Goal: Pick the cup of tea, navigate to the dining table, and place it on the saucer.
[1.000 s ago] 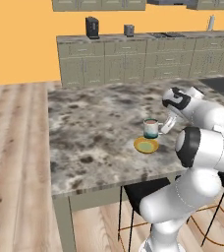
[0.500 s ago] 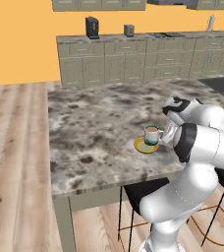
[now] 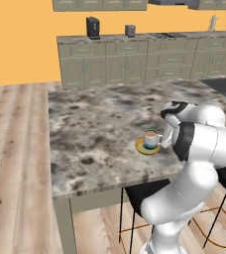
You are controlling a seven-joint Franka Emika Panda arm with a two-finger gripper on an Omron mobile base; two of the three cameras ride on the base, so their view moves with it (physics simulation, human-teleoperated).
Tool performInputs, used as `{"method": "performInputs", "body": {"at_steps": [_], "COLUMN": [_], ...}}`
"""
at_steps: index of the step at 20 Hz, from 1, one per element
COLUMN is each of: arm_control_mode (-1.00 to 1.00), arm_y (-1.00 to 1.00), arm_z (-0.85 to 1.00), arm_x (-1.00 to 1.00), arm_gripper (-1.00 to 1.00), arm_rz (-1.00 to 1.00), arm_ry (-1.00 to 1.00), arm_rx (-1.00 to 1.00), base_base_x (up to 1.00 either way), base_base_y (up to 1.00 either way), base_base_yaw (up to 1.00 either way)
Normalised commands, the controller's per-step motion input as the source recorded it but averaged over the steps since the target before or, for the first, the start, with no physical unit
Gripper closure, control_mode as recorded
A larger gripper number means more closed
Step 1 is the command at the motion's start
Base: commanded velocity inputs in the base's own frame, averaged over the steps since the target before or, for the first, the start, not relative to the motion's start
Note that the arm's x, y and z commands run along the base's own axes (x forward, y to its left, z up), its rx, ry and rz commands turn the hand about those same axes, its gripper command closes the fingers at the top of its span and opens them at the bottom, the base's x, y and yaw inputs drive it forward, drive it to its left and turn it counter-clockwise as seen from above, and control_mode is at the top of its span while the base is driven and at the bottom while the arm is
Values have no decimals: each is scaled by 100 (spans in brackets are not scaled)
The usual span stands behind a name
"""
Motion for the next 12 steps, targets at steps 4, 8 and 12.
{"method": "performInputs", "body": {"at_steps": [4, 8, 12], "arm_control_mode": [-100, -100, -100], "arm_y": [0, 0, 0], "arm_z": [-4, -22, -21], "arm_x": [22, 2, -1], "arm_gripper": [100, 100, 100], "arm_rz": [0, 0, 0], "arm_ry": [3, 5, 2], "arm_rx": [0, 0, 0], "base_base_x": [0, 0, 0], "base_base_y": [0, 0, 0], "base_base_yaw": [0, 0, 0]}}
